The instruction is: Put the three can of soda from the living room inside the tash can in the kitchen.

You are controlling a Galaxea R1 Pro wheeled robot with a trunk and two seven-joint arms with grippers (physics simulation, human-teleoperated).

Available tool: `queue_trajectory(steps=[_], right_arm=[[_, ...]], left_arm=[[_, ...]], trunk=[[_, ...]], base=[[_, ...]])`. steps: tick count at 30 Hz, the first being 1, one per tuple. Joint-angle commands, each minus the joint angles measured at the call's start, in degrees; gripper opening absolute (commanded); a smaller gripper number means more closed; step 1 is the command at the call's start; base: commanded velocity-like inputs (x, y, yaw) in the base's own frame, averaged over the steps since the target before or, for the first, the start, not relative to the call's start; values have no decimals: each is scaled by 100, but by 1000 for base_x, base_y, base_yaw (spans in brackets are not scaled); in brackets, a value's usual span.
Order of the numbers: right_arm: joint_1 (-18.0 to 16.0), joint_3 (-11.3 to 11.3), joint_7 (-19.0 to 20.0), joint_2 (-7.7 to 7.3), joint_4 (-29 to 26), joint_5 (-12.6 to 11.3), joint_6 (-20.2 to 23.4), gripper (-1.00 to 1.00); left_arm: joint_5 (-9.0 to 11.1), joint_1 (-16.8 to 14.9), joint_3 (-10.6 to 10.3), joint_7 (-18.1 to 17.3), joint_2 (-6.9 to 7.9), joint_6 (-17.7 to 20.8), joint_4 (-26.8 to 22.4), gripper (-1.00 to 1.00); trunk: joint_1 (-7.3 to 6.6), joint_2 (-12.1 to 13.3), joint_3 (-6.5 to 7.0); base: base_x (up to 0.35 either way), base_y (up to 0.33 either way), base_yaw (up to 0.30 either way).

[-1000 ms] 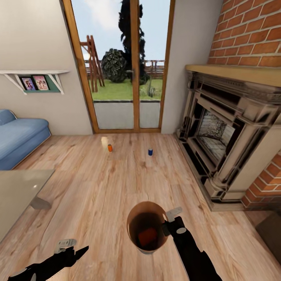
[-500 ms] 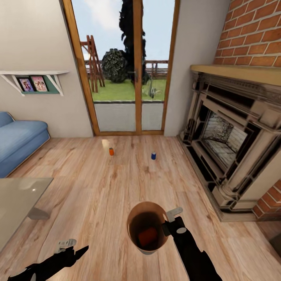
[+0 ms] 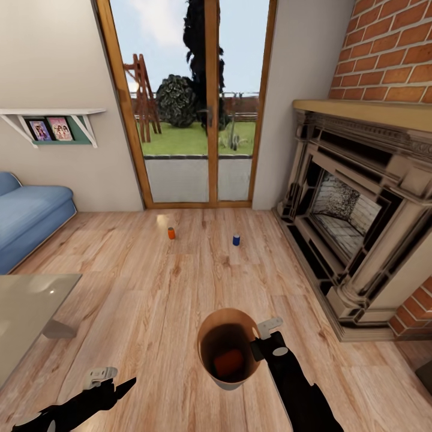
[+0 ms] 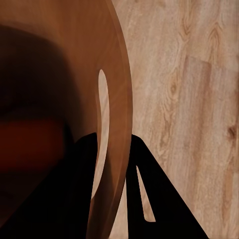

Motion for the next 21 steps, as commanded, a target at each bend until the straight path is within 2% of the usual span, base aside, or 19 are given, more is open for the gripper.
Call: queue_trajectory(steps=[1,21], right_arm=[[-2,1,22,2,-5,-43,1,-100],[-1,-8,22,5,-15,-44,2,-100]], left_arm=[[1,0,0,0,0,0,0,100],[-4,0,0,0,0,-3,1,100]], trunk=[[0,0,1],[0,0,1]], base=[[0,0,0],[0,0,0]])
